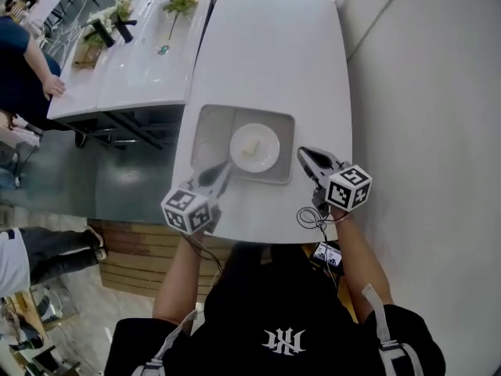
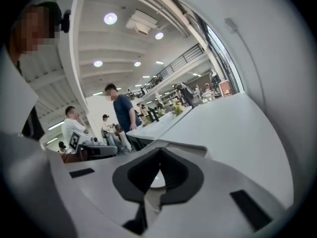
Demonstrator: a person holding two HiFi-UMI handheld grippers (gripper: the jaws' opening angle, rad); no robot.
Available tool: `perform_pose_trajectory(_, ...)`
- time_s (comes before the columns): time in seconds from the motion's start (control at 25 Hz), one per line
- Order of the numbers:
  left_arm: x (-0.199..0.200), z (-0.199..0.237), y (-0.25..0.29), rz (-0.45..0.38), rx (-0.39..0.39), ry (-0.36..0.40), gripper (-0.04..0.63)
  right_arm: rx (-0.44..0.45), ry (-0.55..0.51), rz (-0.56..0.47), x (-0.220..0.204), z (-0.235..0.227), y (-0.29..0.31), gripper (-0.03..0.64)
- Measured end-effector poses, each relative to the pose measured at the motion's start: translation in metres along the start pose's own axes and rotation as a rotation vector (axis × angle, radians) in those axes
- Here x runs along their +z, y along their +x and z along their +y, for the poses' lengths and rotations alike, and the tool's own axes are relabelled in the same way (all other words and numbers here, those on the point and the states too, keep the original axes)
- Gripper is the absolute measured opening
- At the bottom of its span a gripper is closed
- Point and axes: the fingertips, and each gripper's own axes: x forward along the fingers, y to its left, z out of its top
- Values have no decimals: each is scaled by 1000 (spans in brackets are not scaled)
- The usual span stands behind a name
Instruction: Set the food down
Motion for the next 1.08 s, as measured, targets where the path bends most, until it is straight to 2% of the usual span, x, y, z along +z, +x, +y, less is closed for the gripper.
perform_pose_trajectory(0.08, -5, -43, -6, -29, -164, -9, 6, 82, 4, -44, 14, 37, -25, 5)
perform_pose_trajectory(0.16, -29, -88, -9, 3, -284, -23, 6, 159, 34, -80, 14, 74, -51, 5)
perform_pose_trajectory(0.24, -51, -123, -9, 24, -368, -66, 6, 216, 28, -104, 7, 103, -72, 3)
perform_pose_trajectory(0.32, -57, -149, -7, 26, -417, -81, 6, 253, 12, -120, 3, 123, -86, 3)
perform_pose_trajectory(0.48, -52, -181, -16, 45, -431, 21, 5, 355, 32, -154, 3, 157, -106, 3)
perform_pose_trajectory(0.56, -44, -187, -22, 62, -383, 76, 5, 400, 10, -174, 10, 170, -117, 3)
perform_pose_trajectory(0.64, -32, -192, -32, 41, -336, 111, 6, 440, -16, -203, 20, 179, -129, 3)
perform_pose_trajectory(0.72, -26, -203, -45, -4, -330, 108, 6, 473, -31, -223, 24, 185, -144, 3)
perform_pose_trajectory(0.84, -29, -228, -58, -34, -358, 34, 8, 480, -19, -230, 13, 184, -172, 3)
perform_pose_trajectory(0.92, -34, -254, -62, -24, -421, -7, 6, 484, -9, -235, 4, 182, -193, 3)
perform_pose_trajectory(1.08, -41, -301, -60, -28, -525, -12, 6, 518, 2, -253, -10, 172, -227, 3)
